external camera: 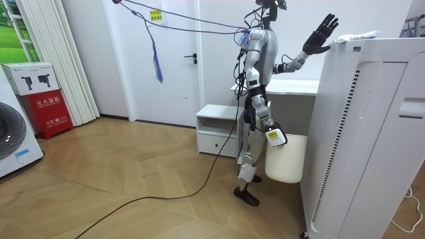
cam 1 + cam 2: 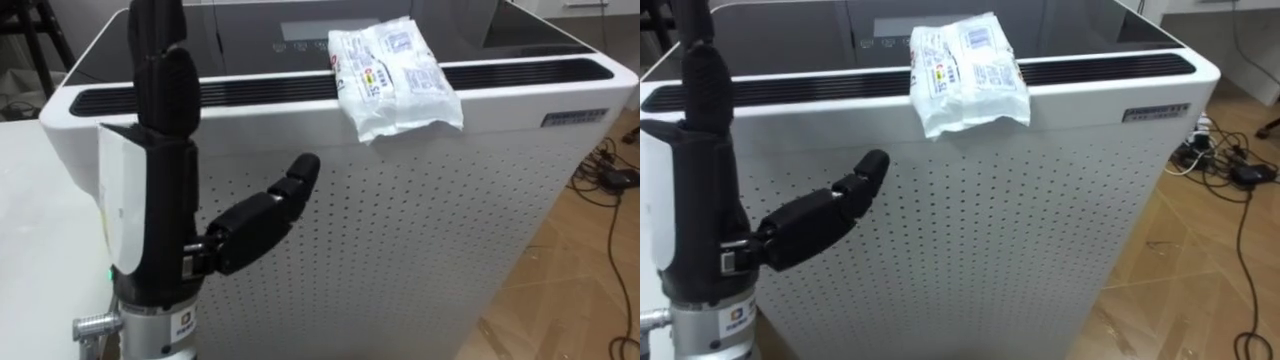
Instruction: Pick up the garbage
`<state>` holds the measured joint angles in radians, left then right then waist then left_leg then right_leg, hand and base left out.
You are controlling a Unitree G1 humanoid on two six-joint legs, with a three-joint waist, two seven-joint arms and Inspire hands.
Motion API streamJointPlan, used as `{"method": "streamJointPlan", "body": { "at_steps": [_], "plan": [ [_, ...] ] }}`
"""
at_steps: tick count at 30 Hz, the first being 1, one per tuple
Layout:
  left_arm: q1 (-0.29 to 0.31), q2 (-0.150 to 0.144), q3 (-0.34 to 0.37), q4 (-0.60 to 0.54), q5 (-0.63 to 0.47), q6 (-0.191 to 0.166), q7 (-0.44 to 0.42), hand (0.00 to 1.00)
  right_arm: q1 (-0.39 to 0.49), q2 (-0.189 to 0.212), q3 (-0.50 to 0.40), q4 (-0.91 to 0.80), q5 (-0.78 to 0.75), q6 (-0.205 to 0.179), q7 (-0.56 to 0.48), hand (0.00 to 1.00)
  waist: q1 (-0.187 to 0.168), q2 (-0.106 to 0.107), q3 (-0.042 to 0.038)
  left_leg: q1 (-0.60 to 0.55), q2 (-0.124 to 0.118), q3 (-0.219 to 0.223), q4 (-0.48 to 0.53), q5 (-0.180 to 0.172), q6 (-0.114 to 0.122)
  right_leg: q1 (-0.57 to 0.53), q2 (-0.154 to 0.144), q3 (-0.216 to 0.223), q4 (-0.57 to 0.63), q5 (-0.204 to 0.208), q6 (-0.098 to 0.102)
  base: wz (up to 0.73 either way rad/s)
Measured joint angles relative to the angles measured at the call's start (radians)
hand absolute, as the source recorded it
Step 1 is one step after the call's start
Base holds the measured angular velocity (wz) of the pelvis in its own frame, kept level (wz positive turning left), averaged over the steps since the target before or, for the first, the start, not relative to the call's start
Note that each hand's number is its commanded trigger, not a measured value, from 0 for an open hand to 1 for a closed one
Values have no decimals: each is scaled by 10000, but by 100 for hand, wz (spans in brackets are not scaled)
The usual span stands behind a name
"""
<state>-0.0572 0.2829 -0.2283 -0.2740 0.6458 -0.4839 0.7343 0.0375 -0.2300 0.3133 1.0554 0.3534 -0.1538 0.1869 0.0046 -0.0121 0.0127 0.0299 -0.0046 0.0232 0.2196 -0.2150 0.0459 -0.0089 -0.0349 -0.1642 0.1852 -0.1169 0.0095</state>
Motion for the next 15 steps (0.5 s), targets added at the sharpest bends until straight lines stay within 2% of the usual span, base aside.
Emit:
{"method": "streamJointPlan", "body": {
  "at_steps": [4,10,15],
  "plan": [
    [-310,-25,-1,-3,17,-1,-1,0,11,1,0,-6,-8,19,132,100,-28,4,3,100,-7,11,-74,0,0,59,-2,17,9,0,1,-1],
    [-338,-55,-1,-3,14,5,-105,0,24,0,-8,-5,-9,22,219,100,-29,5,8,265,13,70,-176,6,-12,143,31,94,-1,0,2,-1],
    [-337,-163,-87,-2,181,237,-424,0,38,0,-13,-3,-47,28,293,100,-36,1,16,300,16,117,-230,4,-13,156,31,92,-16,0,2,-1]
  ]
}}
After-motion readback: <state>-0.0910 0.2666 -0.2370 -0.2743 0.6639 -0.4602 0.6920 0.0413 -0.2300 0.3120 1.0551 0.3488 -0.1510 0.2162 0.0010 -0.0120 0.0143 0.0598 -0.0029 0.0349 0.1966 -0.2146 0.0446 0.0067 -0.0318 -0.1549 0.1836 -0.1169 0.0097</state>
